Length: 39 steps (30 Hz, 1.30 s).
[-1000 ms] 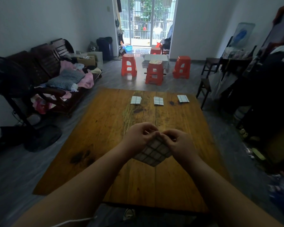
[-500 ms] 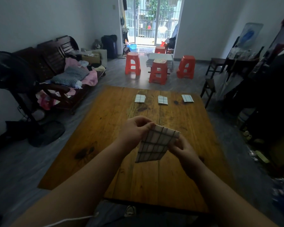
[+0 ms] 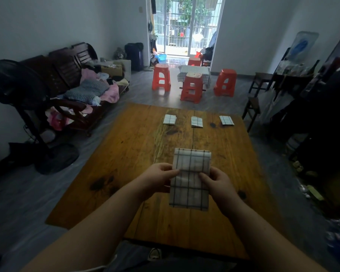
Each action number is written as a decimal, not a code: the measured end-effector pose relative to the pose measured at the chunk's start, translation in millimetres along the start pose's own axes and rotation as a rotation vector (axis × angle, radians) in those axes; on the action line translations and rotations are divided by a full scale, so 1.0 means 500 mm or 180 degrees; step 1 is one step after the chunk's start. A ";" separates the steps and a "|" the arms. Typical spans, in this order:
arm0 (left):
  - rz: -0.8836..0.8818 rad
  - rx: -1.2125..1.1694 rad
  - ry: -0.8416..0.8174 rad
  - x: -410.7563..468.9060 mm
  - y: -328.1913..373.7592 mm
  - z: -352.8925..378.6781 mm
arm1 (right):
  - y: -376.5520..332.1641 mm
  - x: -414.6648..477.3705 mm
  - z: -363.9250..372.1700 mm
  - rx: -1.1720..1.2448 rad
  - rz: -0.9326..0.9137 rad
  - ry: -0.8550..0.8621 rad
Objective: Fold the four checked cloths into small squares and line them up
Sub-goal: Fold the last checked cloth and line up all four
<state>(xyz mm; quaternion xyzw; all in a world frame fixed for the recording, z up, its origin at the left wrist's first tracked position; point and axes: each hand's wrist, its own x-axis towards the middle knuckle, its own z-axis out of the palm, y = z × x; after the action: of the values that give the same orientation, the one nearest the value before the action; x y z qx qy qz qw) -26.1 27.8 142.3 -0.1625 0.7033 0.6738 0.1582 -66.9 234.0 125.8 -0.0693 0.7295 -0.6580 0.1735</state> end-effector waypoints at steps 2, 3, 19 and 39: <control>0.0059 -0.0052 0.0089 0.002 -0.010 0.001 | -0.002 -0.002 -0.003 -0.0051 0.0007 -0.0025; 0.0080 -0.0122 0.0134 0.001 -0.012 0.001 | -0.005 -0.002 -0.004 -0.0057 0.0015 -0.0063; 0.0349 0.0150 -0.0007 -0.011 0.009 -0.020 | -0.022 0.002 -0.073 -0.0141 0.0269 -0.0567; 0.1524 0.1892 0.0450 0.001 0.052 0.061 | -0.036 0.017 -0.017 -0.2021 -0.0542 -0.0315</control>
<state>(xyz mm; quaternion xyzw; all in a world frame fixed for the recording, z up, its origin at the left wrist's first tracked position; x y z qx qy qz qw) -37.9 59.0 164.2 0.0132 0.8951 0.4456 -0.0122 -80.2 237.0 143.0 -0.2125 0.8804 -0.4058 0.1228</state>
